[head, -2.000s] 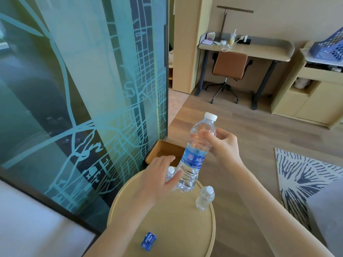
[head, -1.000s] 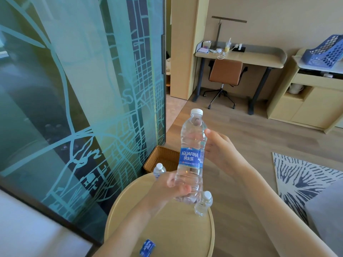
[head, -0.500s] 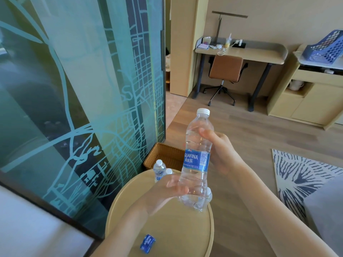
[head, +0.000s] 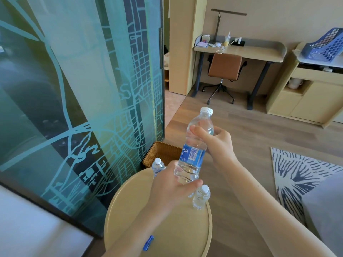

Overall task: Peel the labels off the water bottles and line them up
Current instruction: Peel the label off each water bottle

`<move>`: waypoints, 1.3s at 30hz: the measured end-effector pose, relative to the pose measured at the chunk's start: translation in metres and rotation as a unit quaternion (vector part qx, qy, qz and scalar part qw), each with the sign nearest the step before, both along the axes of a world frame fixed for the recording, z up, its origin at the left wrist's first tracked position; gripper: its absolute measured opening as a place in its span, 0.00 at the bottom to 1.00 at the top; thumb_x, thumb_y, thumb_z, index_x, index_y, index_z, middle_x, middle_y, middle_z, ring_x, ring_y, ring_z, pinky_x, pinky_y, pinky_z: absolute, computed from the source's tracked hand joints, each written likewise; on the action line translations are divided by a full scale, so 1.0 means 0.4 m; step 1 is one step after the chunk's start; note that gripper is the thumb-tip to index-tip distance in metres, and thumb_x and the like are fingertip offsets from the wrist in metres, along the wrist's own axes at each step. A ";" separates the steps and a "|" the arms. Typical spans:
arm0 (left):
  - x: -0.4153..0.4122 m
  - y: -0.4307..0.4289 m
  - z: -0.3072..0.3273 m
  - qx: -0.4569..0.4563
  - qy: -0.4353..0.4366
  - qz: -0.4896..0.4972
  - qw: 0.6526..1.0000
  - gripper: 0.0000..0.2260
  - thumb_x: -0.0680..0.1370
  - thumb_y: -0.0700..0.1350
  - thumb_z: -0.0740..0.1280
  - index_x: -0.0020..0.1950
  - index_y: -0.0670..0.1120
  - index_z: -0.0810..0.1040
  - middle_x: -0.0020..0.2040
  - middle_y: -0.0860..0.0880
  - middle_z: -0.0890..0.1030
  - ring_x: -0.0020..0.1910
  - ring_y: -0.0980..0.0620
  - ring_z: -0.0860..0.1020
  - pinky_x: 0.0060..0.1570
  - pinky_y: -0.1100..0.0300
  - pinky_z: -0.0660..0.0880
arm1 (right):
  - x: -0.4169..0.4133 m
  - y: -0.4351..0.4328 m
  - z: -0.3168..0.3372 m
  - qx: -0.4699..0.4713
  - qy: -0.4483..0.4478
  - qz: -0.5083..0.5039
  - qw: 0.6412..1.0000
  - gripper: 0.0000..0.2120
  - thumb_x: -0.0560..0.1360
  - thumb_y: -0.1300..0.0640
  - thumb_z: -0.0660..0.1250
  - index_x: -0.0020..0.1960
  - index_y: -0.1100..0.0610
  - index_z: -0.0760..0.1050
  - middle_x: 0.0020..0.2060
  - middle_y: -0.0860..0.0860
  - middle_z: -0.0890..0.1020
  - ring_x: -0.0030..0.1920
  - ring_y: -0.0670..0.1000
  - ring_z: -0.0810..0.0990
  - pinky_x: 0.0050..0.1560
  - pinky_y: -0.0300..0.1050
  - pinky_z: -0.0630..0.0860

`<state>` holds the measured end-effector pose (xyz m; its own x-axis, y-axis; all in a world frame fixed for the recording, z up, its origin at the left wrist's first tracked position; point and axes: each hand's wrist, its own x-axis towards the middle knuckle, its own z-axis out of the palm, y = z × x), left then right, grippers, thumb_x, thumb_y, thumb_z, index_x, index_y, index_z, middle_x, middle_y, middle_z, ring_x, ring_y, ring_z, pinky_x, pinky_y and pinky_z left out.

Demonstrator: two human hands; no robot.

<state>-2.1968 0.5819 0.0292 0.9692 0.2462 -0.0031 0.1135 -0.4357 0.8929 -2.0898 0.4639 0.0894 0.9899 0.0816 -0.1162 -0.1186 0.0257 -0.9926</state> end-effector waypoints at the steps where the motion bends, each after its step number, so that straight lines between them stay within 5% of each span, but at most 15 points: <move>1: -0.001 0.000 0.001 -0.011 -0.004 0.001 1.000 0.19 0.62 0.64 0.72 0.48 0.58 0.79 0.41 0.64 0.84 0.41 0.65 0.81 0.44 0.57 0.80 | 0.000 -0.002 0.000 -0.012 0.000 0.008 1.000 0.20 0.69 0.50 0.79 0.55 0.59 0.81 0.47 0.56 0.87 0.47 0.54 0.88 0.52 0.52 0.84; 5: -0.005 0.015 0.002 -0.107 0.009 -0.015 0.994 0.12 0.64 0.56 0.76 0.45 0.59 0.81 0.38 0.57 0.86 0.38 0.58 0.84 0.38 0.62 0.79 | 0.007 -0.030 -0.002 0.001 -0.002 0.075 0.997 0.20 0.73 0.50 0.76 0.60 0.60 0.79 0.49 0.55 0.87 0.51 0.55 0.87 0.55 0.53 0.83; 9: -0.010 0.023 0.016 -0.218 0.025 -0.056 0.974 0.17 0.63 0.55 0.74 0.48 0.52 0.86 0.42 0.53 0.88 0.41 0.60 0.84 0.36 0.71 0.77 | 0.003 -0.055 -0.015 0.077 0.024 0.156 0.984 0.17 0.77 0.54 0.70 0.61 0.63 0.79 0.53 0.59 0.86 0.56 0.57 0.86 0.54 0.48 0.83; 12: -0.015 0.020 0.020 -0.231 0.037 -0.082 0.969 0.09 0.66 0.52 0.73 0.45 0.59 0.87 0.42 0.57 0.87 0.43 0.65 0.84 0.35 0.74 0.76 | -0.001 -0.055 -0.021 0.096 0.050 0.184 0.977 0.17 0.79 0.56 0.67 0.64 0.65 0.78 0.57 0.63 0.84 0.57 0.61 0.84 0.53 0.50 0.83; 16: -0.018 0.022 0.012 -0.225 0.043 -0.092 0.969 0.12 0.65 0.57 0.73 0.47 0.60 0.86 0.45 0.56 0.87 0.47 0.62 0.84 0.41 0.74 0.75 | -0.001 -0.050 -0.020 0.106 0.074 0.188 0.974 0.22 0.79 0.56 0.66 0.68 0.67 0.73 0.61 0.68 0.80 0.53 0.62 0.84 0.46 0.49 0.85; 21: -0.018 0.033 0.001 -0.236 0.037 -0.127 0.963 0.11 0.67 0.56 0.73 0.49 0.61 0.86 0.46 0.56 0.87 0.49 0.60 0.85 0.45 0.70 0.77 | 0.001 -0.055 -0.018 0.097 0.066 0.225 0.967 0.24 0.73 0.52 0.69 0.63 0.68 0.77 0.52 0.62 0.85 0.49 0.56 0.86 0.44 0.45 0.83; 26: -0.001 0.052 0.010 -0.201 0.052 -0.138 0.968 0.21 0.65 0.60 0.74 0.56 0.59 0.81 0.53 0.62 0.86 0.54 0.65 0.82 0.48 0.72 0.75 | 0.002 -0.041 -0.021 0.096 0.036 0.176 0.979 0.21 0.69 0.51 0.74 0.55 0.63 0.82 0.46 0.58 0.87 0.46 0.55 0.87 0.44 0.47 0.83; 29: 0.015 0.072 0.023 -0.131 -0.001 -0.061 0.989 0.23 0.69 0.57 0.76 0.63 0.56 0.77 0.57 0.60 0.83 0.59 0.60 0.80 0.54 0.66 0.74 | 0.002 -0.038 -0.016 0.090 0.019 0.149 0.985 0.19 0.70 0.54 0.76 0.57 0.63 0.82 0.47 0.57 0.88 0.48 0.55 0.87 0.44 0.46 0.83; 34: 0.047 0.064 0.067 0.011 -0.160 0.016 0.987 0.15 0.69 0.60 0.73 0.51 0.56 0.79 0.49 0.59 0.83 0.53 0.61 0.80 0.50 0.75 0.71 | -0.012 -0.029 -0.008 0.074 0.006 0.110 0.991 0.13 0.73 0.59 0.76 0.56 0.61 0.82 0.46 0.56 0.88 0.46 0.54 0.88 0.40 0.40 0.82; 39: 0.075 0.029 0.061 0.075 -0.193 0.073 0.976 0.15 0.69 0.63 0.72 0.45 0.54 0.76 0.42 0.58 0.81 0.46 0.59 0.79 0.44 0.71 0.72 | -0.033 -0.020 -0.003 0.083 0.003 0.097 0.992 0.12 0.73 0.61 0.76 0.55 0.61 0.82 0.43 0.57 0.88 0.43 0.54 0.89 0.38 0.40 0.82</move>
<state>-2.1667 0.5935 0.0535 0.8459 0.3513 0.4013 -0.1479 -0.5685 0.8093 -2.1029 0.4558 0.0882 0.9531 0.2882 -0.0920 -0.1441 0.1650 -0.9757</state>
